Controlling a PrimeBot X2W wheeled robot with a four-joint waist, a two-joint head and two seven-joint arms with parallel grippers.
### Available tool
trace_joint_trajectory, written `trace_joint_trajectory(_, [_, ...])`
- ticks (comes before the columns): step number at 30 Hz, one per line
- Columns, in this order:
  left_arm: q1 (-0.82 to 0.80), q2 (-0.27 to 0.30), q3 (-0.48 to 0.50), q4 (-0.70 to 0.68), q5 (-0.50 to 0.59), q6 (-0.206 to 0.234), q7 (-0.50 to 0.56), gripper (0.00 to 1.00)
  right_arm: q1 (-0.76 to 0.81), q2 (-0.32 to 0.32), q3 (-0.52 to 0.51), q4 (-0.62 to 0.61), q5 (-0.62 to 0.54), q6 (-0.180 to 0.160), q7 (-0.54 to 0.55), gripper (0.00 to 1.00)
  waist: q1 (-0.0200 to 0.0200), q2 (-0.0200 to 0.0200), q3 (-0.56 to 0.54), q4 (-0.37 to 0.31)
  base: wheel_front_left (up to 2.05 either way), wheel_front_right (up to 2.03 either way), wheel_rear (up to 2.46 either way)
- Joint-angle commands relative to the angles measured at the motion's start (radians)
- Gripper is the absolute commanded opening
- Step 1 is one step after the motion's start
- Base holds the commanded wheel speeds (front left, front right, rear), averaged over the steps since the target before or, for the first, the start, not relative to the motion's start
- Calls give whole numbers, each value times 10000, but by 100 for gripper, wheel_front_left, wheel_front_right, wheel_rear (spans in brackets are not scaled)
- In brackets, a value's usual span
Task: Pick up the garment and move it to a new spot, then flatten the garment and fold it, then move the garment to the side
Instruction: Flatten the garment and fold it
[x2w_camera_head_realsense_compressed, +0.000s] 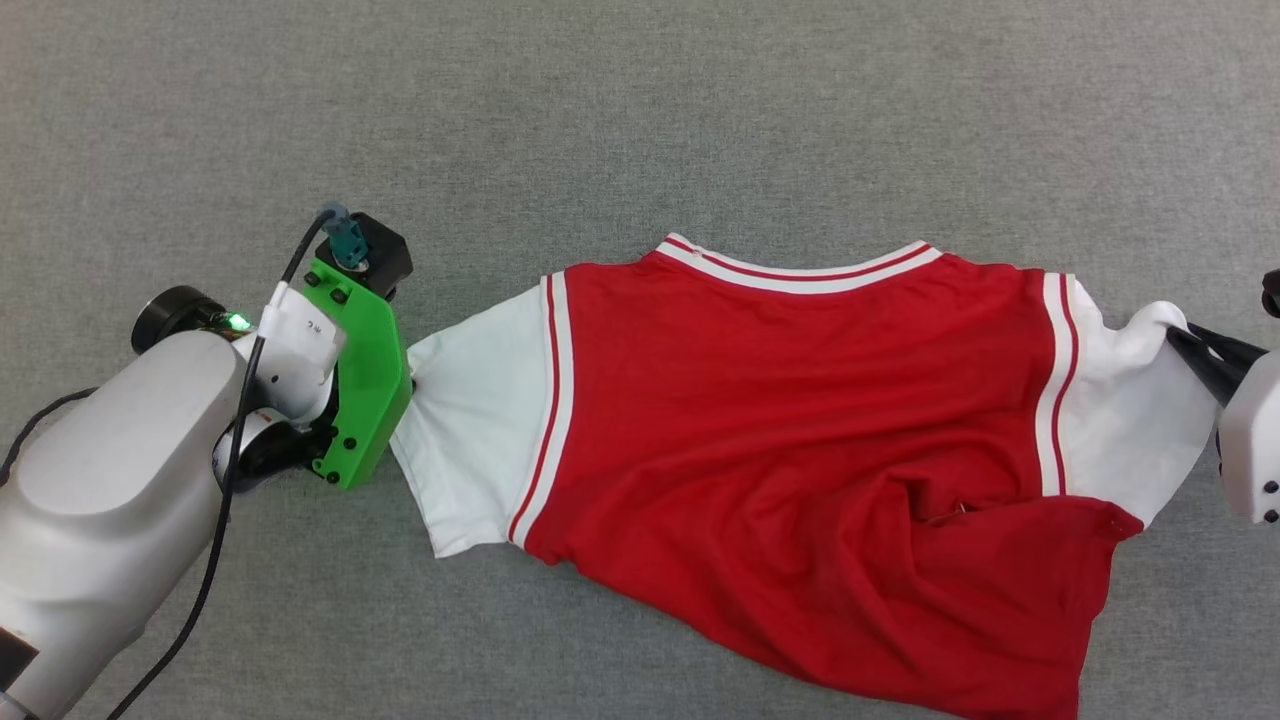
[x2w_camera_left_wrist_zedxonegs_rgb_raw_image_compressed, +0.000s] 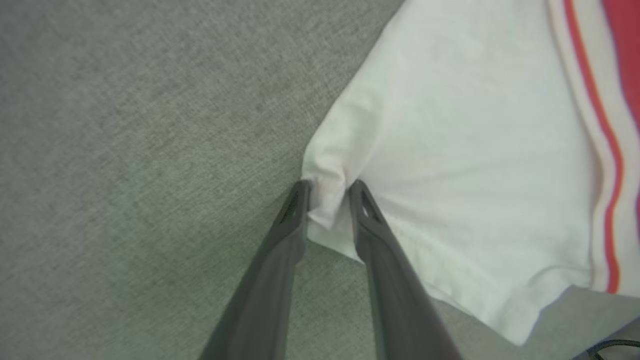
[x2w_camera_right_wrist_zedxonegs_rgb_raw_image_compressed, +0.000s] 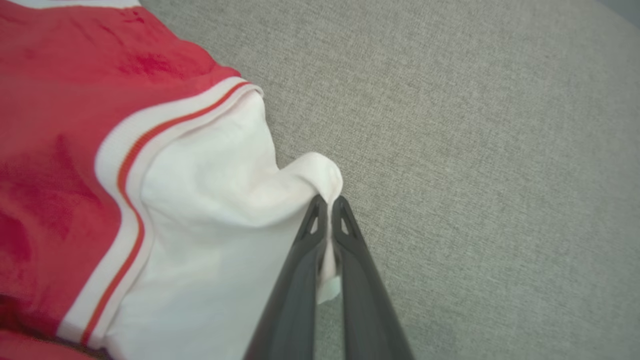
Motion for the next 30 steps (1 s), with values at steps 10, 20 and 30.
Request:
trace_joint_trajectory(10, [-451, 325, -566, 27, 1037, 78, -3969, 0, -482, -251, -384, -64, -135, -6, -1024, 0, 0, -1, -1285, 376, 0, 0, 0])
trace_joint_trajectory(20, [-1288, 952, 269, -1821, 1754, 1043, -5082, 0, -774, -633, -1395, -1036, -178, -6, -1025, 0, 0, -1, -1806, 640, 0, 0, 0])
trace_joint_trajectory(30, [-3172, 778, 1229, -2654, 2196, 1581, -5387, 0, -2860, -923, -1753, -1638, -414, -6, -471, 0, 0, -1, -991, 596, 0, 0, 0])
